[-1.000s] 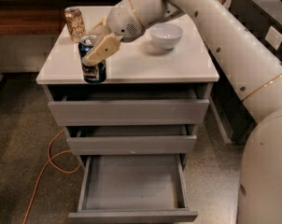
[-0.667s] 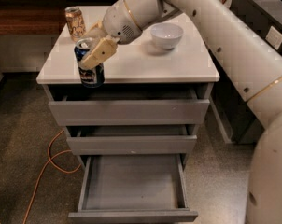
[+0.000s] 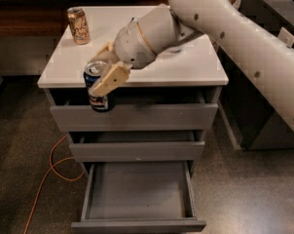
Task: Place pepsi can into bottom drawer
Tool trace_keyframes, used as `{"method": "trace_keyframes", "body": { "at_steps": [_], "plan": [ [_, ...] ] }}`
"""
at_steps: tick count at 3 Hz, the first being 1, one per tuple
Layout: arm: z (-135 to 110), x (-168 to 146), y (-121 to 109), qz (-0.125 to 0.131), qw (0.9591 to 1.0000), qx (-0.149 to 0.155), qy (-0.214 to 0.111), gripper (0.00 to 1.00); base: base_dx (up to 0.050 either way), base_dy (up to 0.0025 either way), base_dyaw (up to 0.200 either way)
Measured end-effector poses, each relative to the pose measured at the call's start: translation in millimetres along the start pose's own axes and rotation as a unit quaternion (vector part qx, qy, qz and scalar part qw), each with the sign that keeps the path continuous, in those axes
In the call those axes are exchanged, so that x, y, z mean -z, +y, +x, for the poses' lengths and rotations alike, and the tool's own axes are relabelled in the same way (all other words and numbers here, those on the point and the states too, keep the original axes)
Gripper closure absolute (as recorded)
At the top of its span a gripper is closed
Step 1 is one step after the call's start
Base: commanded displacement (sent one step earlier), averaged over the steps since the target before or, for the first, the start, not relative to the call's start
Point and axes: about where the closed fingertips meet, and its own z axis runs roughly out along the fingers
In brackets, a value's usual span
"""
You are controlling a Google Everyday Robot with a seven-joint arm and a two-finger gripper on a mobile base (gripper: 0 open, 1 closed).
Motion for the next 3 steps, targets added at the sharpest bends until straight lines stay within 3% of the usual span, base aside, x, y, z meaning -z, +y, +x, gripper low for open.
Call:
{"method": "trace_keyframes", "body": {
  "at_steps": [3],
  "plan": [
    [79.8, -6.8, 52.6, 0.007, 0.9999, -0.015, 0.000, 1.00, 0.000, 0.00000, 0.000]
  ]
}}
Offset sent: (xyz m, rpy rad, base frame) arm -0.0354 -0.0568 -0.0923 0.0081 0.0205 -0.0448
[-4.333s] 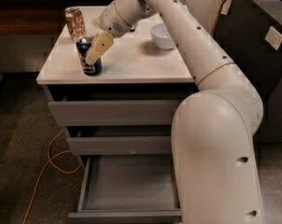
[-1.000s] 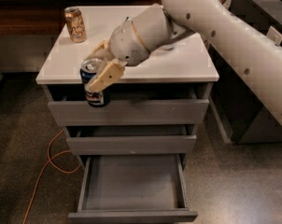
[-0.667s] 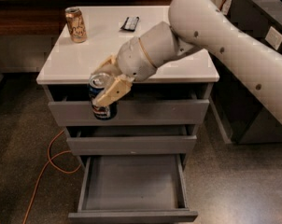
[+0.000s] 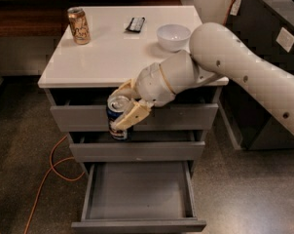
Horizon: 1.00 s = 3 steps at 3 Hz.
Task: Place pepsi can into bottom drawer
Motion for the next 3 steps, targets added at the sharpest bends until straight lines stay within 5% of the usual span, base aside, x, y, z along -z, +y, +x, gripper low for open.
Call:
{"method": "trace_keyframes", "body": {
  "at_steps": [3],
  "plan": [
    [61.1, -7.9, 21.7, 0.074, 0.9968, -0.021, 0.018, 1.00, 0.000, 0.00000, 0.000]
  ]
}}
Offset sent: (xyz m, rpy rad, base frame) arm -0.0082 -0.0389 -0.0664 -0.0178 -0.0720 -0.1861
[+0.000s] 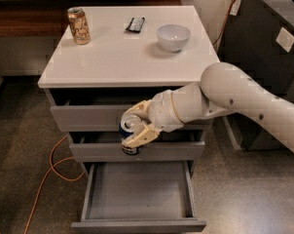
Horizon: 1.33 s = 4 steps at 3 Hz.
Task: Place pepsi can into bottom drawer
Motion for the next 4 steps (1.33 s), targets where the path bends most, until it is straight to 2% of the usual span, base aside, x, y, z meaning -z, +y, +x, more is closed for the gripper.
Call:
{"method": "trace_keyframes", "body": {
  "at_steps": [1, 2, 3, 4],
  "plan": [
    [17.6, -4.3, 2.3, 0.019, 0.9997, -0.016, -0.002, 1.00, 0.000, 0.00000, 0.000],
    [17.6, -4.3, 2.4, 0.019, 0.9997, -0.016, -0.002, 1.00, 0.000, 0.00000, 0.000],
    [40.8, -7.4, 5.5, 0.023, 0.9995, -0.021, -0.004, 1.00, 0.000, 0.00000, 0.000],
    [86.7, -11.8, 11.1, 0.036, 0.9987, -0.034, 0.011, 1.00, 0.000, 0.00000, 0.000]
  ]
}}
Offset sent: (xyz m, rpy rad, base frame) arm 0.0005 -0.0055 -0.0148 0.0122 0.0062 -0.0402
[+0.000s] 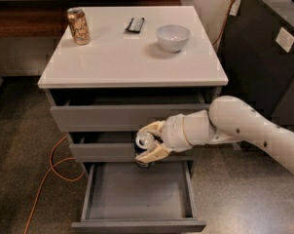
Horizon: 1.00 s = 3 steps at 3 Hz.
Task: Place pepsi can into bottom drawer
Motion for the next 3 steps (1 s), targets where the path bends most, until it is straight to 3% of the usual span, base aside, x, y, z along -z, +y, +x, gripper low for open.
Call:
{"method": "trace_keyframes", "body": {
  "at_steps": [3],
  "plan": [
    [80.8, -10.9, 8.0, 0.039, 0.9988, -0.025, 0.016, 1.00, 0.000, 0.00000, 0.000]
  ]
}}
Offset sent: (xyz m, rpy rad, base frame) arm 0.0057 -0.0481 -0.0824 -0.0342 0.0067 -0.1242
